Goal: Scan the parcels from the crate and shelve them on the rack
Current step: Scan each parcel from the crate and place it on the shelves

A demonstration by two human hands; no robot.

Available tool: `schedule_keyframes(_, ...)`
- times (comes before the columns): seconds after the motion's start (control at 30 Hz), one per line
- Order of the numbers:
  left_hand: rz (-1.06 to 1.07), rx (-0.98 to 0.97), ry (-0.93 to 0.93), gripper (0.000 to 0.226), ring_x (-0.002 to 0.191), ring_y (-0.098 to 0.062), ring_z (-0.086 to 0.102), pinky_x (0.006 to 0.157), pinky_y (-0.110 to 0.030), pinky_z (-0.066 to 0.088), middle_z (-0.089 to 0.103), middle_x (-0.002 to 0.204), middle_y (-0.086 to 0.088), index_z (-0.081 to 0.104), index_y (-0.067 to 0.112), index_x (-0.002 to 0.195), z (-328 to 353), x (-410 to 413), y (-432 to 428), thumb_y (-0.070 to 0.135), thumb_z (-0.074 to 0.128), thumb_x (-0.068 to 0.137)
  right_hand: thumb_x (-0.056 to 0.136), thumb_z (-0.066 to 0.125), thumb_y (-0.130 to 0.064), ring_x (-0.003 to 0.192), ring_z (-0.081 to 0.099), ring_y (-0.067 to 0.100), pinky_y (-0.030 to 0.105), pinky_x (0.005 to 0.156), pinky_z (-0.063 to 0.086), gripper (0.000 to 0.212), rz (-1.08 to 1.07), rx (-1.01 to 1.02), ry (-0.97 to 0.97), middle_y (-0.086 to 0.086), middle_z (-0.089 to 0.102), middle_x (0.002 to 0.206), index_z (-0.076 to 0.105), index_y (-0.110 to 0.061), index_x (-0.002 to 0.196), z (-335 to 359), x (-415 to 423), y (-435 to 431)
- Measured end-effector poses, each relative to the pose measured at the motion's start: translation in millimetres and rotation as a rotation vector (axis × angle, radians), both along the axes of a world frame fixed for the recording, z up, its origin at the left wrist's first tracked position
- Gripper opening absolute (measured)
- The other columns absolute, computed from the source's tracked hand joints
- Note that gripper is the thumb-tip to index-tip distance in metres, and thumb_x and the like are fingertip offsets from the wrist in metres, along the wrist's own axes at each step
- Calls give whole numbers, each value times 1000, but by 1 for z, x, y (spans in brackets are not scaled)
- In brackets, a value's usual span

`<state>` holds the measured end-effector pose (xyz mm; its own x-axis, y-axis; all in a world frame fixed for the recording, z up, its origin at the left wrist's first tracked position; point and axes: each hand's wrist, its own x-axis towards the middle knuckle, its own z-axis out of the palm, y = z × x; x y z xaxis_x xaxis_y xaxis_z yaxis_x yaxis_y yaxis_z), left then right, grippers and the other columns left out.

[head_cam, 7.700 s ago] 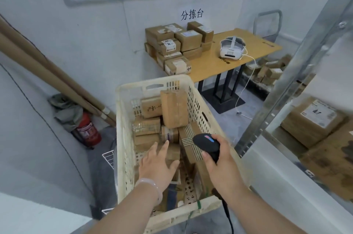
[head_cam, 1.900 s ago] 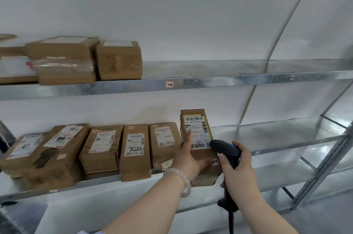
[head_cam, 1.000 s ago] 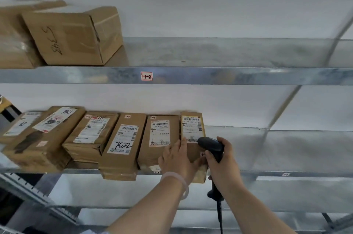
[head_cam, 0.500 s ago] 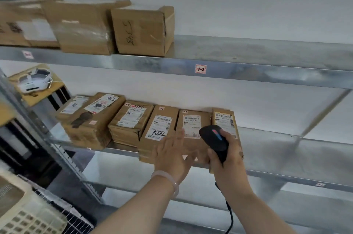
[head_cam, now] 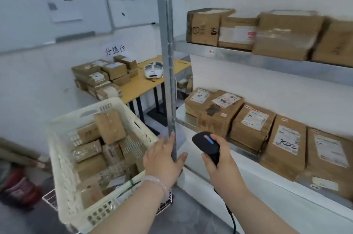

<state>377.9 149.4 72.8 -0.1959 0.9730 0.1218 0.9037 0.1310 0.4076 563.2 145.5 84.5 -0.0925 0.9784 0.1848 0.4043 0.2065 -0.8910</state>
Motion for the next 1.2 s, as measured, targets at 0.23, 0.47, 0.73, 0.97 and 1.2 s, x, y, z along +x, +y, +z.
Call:
schedule_keyframes(0.23, 156, -73, -104, 75, 151, -17, 15, 122, -43, 18, 15, 166, 7, 6, 45, 156, -23, -118, -33, 71, 36, 93, 96, 61, -23, 95, 55, -15, 3, 68, 41, 52, 157, -29, -77, -28, 55, 113, 31, -57, 119, -14, -117, 0)
schedule_keyframes(0.47, 267, -103, -192, 74, 151, -18, 15, 121, -45, 20, 15, 166, 7, 7, 40, 158, -36, -174, -16, 66, 39, 96, 96, 60, -28, 102, 59, 0, 10, 72, 45, 54, 218, -40, -99, -24, 54, 118, 27, -62, 123, -20, -182, 37)
schedule_keyframes(0.73, 375, -133, -244, 77, 151, -24, 16, 121, -46, 23, 13, 166, 6, 5, 43, 157, -44, -226, 59, 68, 41, 94, 96, 61, -30, 98, 60, -2, 7, 69, 42, 49, 306, -46, -97, -15, 59, 119, 33, -53, 129, -30, -240, 125)
schedule_keyframes(0.97, 517, -152, -394, 78, 153, -25, 11, 123, -47, 18, 12, 166, 3, 7, 41, 157, -56, -271, 129, 64, 45, 94, 96, 60, -29, 94, 61, -1, 6, 65, 44, 49, 359, -94, -47, -12, 60, 116, 31, -57, 123, -23, -292, 215)
schedule_keyframes(1.2, 582, -193, -496, 77, 153, -26, 11, 123, -46, 19, 6, 167, 4, 9, 41, 158, -87, -332, 189, 54, 53, 95, 95, 59, -34, 92, 60, 2, 19, 63, 44, 64, 370, -153, -81, -20, 57, 110, 18, -83, 100, -47, -360, 267)
